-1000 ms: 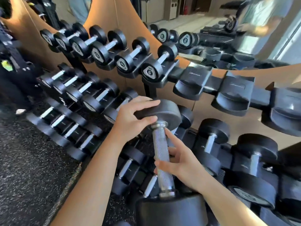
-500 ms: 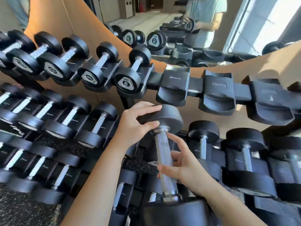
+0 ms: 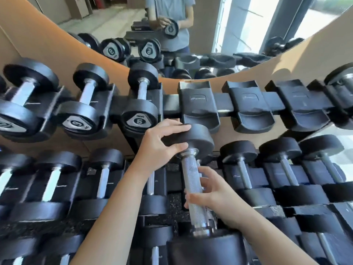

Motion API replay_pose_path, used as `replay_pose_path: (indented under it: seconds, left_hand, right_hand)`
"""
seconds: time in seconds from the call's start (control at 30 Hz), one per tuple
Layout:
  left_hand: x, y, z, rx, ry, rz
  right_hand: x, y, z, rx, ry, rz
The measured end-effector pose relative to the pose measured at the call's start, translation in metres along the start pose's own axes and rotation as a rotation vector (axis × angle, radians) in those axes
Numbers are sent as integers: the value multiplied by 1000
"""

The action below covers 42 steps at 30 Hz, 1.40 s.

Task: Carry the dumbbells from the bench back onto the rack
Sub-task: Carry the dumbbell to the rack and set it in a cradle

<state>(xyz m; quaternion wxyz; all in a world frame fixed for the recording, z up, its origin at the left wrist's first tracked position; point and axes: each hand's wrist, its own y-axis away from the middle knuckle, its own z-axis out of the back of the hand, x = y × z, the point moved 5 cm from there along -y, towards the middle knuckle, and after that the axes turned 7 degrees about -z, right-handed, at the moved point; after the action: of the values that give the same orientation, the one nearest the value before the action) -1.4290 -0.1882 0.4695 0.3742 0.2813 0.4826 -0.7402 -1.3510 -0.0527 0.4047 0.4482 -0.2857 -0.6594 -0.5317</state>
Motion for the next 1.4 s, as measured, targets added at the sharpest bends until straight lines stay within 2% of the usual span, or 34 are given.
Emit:
replay_pose_path:
  seconds: [0.27,0.7,1.07,1.4]
  left_hand:
    - [27,-47,-5,70,68,-48]
    - [72,-147,-47,79,77,-104]
    - [120,-230,-59,71,61,-91]
    - [159,-277,-62,32,36,-102]
  right_hand:
    - [22,-37,15,-100,-24,20]
    - [61,-111,87,-176,-27,31]
    - [101,-192,137,-210,42,74]
    - [122,-253,154,-194,-8,97]
